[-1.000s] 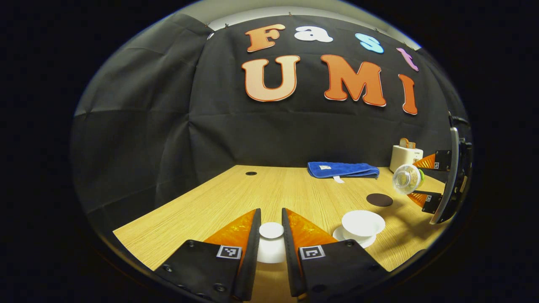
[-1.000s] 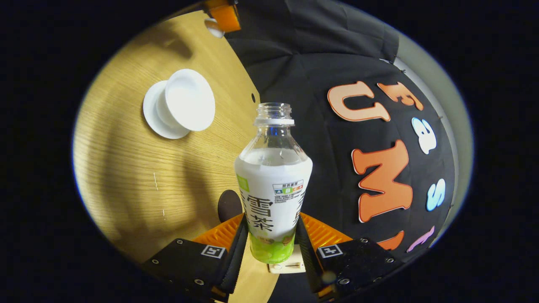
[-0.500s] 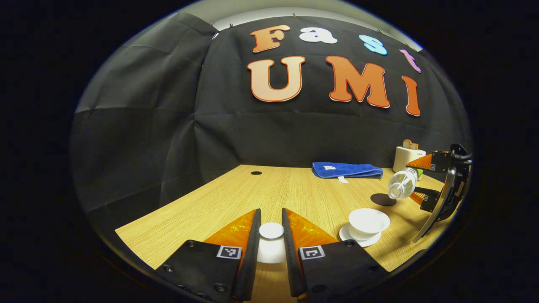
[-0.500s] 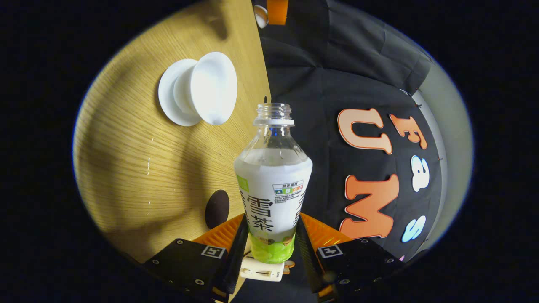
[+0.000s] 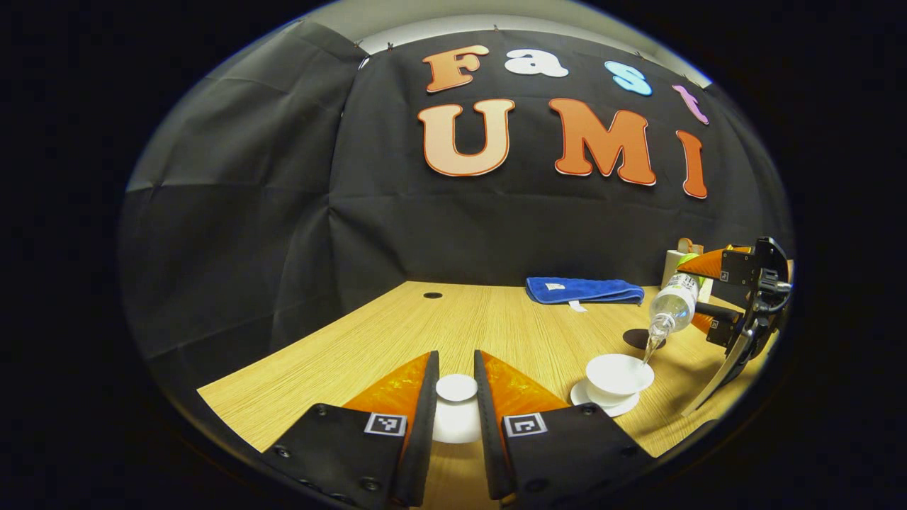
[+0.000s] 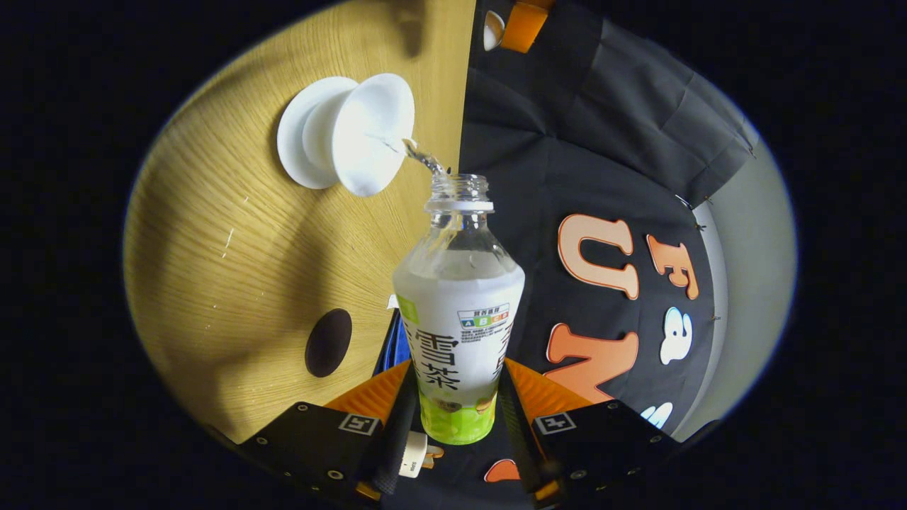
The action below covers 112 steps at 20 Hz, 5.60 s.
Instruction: Open the teacup lid with one hand, grasp the water bottle and pour water into the teacup with the other hand; after pouring, place the water bottle on the coaster and then close the teacup lid.
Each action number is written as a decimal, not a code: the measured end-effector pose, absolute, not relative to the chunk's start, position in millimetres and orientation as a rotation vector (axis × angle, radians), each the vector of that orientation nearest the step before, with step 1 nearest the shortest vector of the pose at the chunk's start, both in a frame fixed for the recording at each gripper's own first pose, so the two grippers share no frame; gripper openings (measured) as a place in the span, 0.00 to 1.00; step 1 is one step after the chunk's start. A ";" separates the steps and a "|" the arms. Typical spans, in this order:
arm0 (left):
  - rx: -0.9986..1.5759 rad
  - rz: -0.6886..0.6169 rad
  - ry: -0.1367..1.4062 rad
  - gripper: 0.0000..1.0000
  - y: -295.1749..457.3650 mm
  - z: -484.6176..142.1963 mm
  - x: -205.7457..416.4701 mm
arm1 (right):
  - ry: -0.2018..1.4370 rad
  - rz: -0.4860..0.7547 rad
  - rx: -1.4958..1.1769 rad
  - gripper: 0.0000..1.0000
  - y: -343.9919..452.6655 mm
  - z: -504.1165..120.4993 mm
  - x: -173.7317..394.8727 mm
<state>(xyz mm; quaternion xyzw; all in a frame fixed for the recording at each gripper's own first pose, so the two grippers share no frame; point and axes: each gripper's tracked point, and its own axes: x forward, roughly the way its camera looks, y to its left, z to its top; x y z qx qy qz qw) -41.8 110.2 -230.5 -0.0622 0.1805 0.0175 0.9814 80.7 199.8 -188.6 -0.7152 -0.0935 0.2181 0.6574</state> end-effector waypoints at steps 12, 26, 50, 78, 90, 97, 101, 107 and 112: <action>-0.124 0.021 0.357 0.36 107.2 -228.3 -43.1 | -0.331 0.441 -1.708 0.65 204.5 -149.7 97.1; -0.115 0.005 0.329 0.36 102.6 -208.8 -45.5 | -0.490 0.381 -1.776 0.65 219.0 -98.2 111.5; -0.110 0.005 0.357 0.36 97.5 -219.3 -53.1 | -0.714 0.379 -1.943 0.65 252.3 -128.9 87.5; -0.166 0.008 0.360 0.36 76.9 -214.5 -43.0 | -0.151 0.262 -0.682 0.66 145.7 -83.2 157.5; -0.153 0.007 0.352 0.36 68.3 -209.4 -41.7 | 0.225 0.355 0.016 0.66 135.8 -161.9 170.9; -0.152 0.009 0.365 0.36 66.9 -213.6 -40.6 | 0.419 0.407 0.111 0.66 152.5 -218.4 159.9; -0.146 0.004 0.371 0.36 64.3 -215.4 -42.8 | 0.488 0.431 0.110 0.66 159.5 -245.5 151.9; -0.147 0.009 0.380 0.36 62.5 -218.5 -43.8 | 0.553 0.437 0.096 0.66 163.6 -274.9 149.0; -0.154 -0.002 0.384 0.36 55.1 -219.5 -41.3 | 0.523 0.445 0.085 0.66 170.7 -274.0 153.1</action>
